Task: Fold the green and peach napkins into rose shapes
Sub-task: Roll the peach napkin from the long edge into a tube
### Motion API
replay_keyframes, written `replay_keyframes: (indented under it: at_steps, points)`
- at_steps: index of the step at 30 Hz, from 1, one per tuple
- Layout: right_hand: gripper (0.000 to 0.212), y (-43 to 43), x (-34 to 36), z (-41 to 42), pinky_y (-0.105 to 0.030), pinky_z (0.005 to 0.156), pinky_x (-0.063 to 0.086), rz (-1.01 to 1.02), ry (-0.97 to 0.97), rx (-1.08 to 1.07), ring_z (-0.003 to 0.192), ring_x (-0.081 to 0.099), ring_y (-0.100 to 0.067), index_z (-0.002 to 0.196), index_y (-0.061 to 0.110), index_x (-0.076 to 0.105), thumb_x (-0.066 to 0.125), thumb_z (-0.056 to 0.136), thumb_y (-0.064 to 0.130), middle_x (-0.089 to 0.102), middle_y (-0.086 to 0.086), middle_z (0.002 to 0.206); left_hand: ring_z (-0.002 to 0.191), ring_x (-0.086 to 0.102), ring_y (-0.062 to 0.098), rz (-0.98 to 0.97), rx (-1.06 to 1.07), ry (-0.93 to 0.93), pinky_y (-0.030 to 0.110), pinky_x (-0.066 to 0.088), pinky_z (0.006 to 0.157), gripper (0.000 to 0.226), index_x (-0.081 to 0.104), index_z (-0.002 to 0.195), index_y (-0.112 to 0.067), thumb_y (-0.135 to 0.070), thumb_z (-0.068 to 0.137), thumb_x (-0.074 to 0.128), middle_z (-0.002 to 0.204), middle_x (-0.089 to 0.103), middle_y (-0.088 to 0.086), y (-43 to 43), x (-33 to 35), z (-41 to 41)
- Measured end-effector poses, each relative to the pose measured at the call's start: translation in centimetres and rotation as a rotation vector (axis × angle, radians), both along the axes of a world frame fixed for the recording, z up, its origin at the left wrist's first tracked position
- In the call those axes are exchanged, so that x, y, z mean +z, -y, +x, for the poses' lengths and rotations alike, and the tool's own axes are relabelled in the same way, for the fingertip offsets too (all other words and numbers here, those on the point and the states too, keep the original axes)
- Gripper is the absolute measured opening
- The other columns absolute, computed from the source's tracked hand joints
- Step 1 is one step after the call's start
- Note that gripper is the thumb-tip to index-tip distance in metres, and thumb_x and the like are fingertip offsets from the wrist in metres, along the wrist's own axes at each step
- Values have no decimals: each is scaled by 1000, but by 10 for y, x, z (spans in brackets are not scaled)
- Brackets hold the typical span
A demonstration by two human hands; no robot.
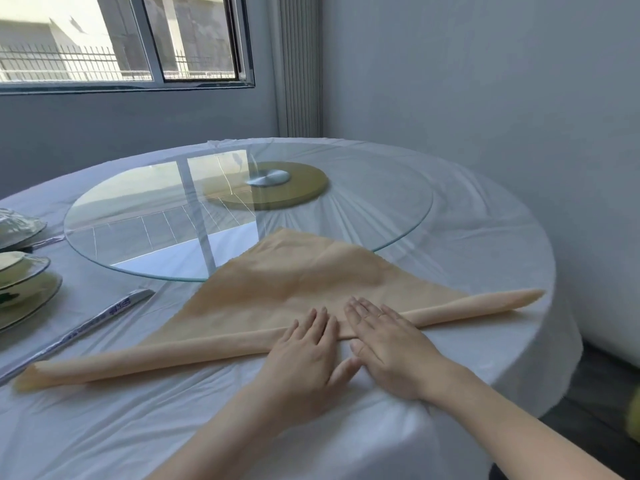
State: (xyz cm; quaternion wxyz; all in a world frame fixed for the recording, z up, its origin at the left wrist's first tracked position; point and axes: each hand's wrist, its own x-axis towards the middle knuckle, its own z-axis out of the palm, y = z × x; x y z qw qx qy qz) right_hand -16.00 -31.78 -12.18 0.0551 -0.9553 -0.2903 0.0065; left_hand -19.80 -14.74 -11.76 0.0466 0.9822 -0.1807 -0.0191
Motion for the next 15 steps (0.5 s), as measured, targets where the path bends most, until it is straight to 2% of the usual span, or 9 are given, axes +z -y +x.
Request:
replay_keyframes:
  at_steps: [2, 6, 9, 13, 15]
  points:
    - [92, 6, 1, 0, -20, 108, -13, -3, 5, -12, 142, -11, -4, 149, 19, -3, -15, 65, 54, -7, 6, 158, 145, -9, 18, 26, -11, -7, 32, -3, 116, 116, -2, 150, -14, -83, 58, -19, 158, -7, 5, 0, 0, 0]
    - [86, 27, 3, 2, -22, 110, -12, -33, -8, -61, 142, -12, -3, 149, 25, -3, -12, 69, 55, -8, 8, 157, 144, -15, 17, 42, -10, -19, 32, -5, 116, 121, -7, 150, -16, -91, 54, -9, 157, -13, 1, 0, -1, 0]
    - [66, 47, 4, 3, -29, 114, -10, -52, -51, -128, 142, -14, -4, 146, 40, -7, -1, 82, 54, -12, 11, 156, 143, -17, 16, 57, -11, -20, 32, -6, 116, 126, -10, 149, -16, -92, 49, -11, 157, -15, 1, 0, -1, -1]
    - [59, 72, 4, 5, -41, 114, -13, -52, -97, -190, 142, -18, -10, 132, 64, -10, -7, 74, 68, -14, 13, 156, 143, -18, 15, 57, -19, -10, 31, -8, 115, 131, -11, 149, -17, -93, 43, -20, 156, -17, 0, 0, -2, 0]
    - [48, 82, 5, 6, -46, 113, -14, -59, -114, -223, 142, -19, -13, 128, 69, -8, 0, 80, 70, -13, 13, 156, 143, -19, 15, 54, -19, -3, 30, -8, 114, 131, -11, 149, -17, -92, 42, -23, 156, -17, 0, 0, -2, 0]
